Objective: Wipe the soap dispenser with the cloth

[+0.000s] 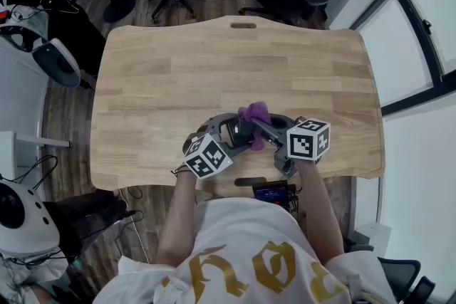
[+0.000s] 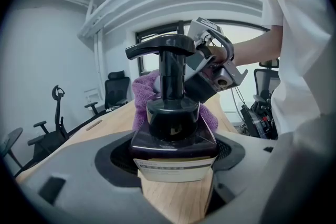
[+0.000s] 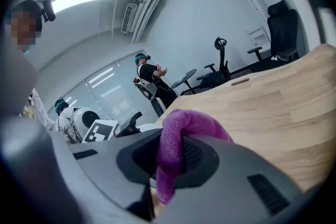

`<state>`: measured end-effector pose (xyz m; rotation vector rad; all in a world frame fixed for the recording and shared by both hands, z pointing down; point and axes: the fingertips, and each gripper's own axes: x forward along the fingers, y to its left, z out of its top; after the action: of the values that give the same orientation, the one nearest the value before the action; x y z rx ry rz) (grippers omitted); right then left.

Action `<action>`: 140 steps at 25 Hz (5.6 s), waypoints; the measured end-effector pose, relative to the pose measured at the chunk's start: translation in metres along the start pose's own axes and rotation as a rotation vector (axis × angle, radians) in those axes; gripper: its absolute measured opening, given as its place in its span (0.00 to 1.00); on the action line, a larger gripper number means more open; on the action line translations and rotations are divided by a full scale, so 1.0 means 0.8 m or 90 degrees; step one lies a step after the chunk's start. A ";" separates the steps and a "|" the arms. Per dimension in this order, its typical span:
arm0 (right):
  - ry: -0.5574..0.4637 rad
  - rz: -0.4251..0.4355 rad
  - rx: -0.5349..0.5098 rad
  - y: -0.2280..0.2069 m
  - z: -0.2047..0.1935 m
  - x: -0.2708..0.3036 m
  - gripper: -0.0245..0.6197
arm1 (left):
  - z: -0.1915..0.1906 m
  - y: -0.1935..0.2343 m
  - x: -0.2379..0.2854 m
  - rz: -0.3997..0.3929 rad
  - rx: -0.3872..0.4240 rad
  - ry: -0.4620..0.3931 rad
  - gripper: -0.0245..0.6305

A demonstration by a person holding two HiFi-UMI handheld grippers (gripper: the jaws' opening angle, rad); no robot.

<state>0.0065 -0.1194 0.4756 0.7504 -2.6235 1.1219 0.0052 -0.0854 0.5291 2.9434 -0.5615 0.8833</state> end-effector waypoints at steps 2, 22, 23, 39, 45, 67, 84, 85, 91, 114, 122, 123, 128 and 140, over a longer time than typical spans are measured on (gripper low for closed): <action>0.000 0.001 0.006 0.000 -0.003 -0.001 0.10 | -0.001 -0.003 0.001 0.003 0.001 0.001 0.54; 0.046 0.006 0.015 0.029 -0.031 0.005 0.10 | -0.025 0.027 -0.014 0.057 -0.061 0.030 0.54; 0.048 0.011 0.017 0.031 -0.034 0.005 0.10 | -0.026 0.027 -0.015 0.057 -0.062 0.030 0.54; 0.089 0.096 0.030 0.072 -0.063 0.019 0.10 | -0.030 0.028 -0.017 0.063 -0.072 0.027 0.54; 0.093 0.107 0.032 0.081 -0.059 0.022 0.10 | -0.025 0.029 -0.020 0.060 -0.068 0.023 0.54; 0.108 0.119 -0.001 0.087 -0.065 0.018 0.10 | -0.018 0.012 0.001 0.029 -0.040 0.036 0.54; 0.119 0.106 -0.019 0.074 -0.063 0.017 0.10 | -0.013 0.009 0.023 0.002 -0.016 0.057 0.54; 0.120 0.108 -0.021 0.074 -0.062 0.017 0.10 | -0.013 0.009 0.023 0.001 -0.015 0.056 0.54; 0.132 0.127 -0.042 0.077 -0.064 0.017 0.10 | -0.012 0.008 0.024 -0.001 -0.012 0.051 0.54; 0.008 0.128 0.063 0.051 -0.051 -0.027 0.10 | -0.001 0.007 0.013 0.004 -0.053 0.000 0.54; -0.038 0.096 0.090 0.034 -0.044 -0.038 0.10 | -0.003 0.004 0.012 0.002 -0.053 -0.001 0.54; -0.043 0.092 0.091 0.031 -0.042 -0.039 0.10 | -0.002 0.003 0.012 0.001 -0.053 -0.002 0.54; -0.066 0.076 0.090 0.022 -0.036 -0.046 0.10 | 0.003 -0.002 0.015 -0.007 -0.049 -0.010 0.54; -0.094 0.025 0.088 -0.008 -0.017 -0.058 0.10 | 0.013 -0.021 0.027 -0.055 -0.029 -0.007 0.54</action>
<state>0.0492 -0.0958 0.4718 0.8426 -2.7123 1.3180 0.0331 -0.0783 0.5336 2.9079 -0.4441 0.8344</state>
